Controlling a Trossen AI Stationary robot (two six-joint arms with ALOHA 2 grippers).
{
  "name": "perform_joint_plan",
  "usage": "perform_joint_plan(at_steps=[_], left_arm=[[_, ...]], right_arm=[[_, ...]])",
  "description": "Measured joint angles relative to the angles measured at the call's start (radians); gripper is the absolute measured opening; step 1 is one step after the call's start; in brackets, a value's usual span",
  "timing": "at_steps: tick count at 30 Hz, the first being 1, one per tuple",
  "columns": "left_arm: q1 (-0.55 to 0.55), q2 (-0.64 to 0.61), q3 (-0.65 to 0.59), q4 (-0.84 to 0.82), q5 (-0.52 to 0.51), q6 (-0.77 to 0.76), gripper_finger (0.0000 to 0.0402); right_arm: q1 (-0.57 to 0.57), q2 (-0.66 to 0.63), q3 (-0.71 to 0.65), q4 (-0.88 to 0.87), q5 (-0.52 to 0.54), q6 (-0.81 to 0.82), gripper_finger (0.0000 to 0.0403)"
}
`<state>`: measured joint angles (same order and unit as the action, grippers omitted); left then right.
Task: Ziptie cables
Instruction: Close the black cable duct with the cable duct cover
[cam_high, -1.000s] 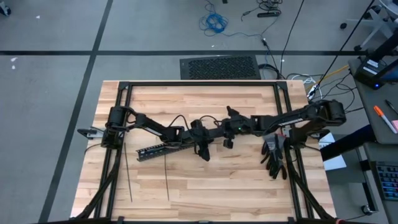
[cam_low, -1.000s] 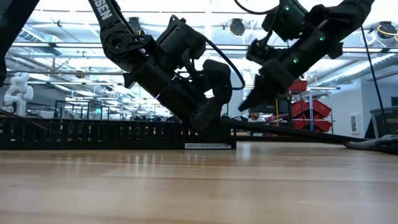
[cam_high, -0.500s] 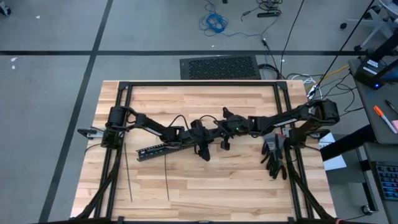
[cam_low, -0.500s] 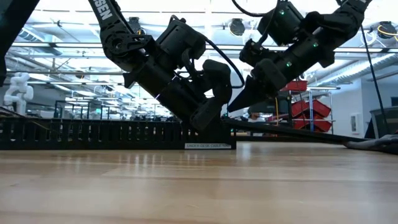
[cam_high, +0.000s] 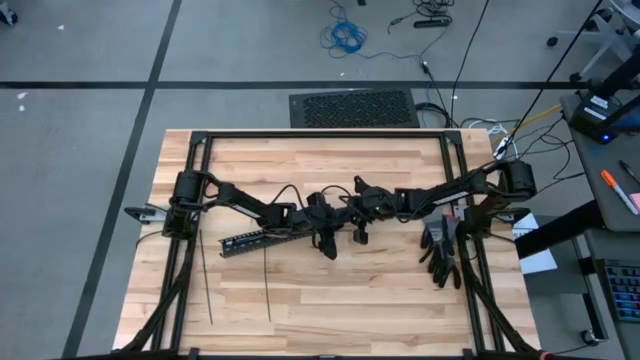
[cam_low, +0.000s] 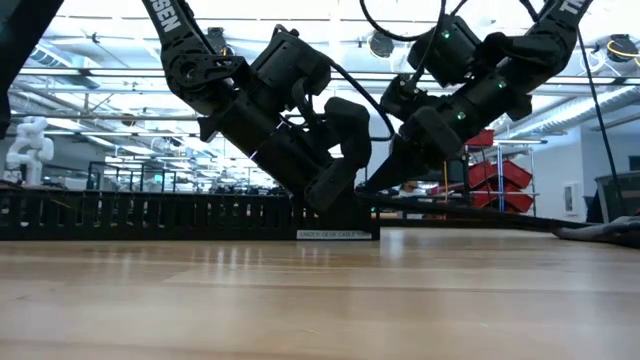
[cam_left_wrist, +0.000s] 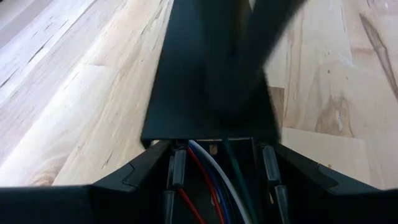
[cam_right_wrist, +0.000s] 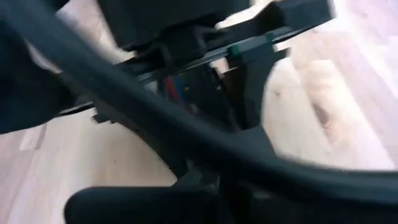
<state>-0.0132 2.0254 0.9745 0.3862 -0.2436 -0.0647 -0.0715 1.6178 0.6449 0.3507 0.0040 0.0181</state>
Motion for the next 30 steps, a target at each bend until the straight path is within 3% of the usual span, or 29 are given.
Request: perform_joint_plan(at_steps=[5,19,30], left_arm=[[0.003,0.0,0.0,0.0,0.0,0.0,0.0228],[0.005,0.0,0.0,0.001,0.001,0.002,0.0228],[0.007,0.0,0.0,0.001,0.052,0.026,0.0228]], right_arm=[[0.0,0.037,0.003,0.041,-0.054,0.018,0.0],[-0.035,0.041,0.006,0.03,-0.076,-0.011,0.0],[-0.085,0.084,0.122,-0.138,-0.191,-0.109,0.0]])
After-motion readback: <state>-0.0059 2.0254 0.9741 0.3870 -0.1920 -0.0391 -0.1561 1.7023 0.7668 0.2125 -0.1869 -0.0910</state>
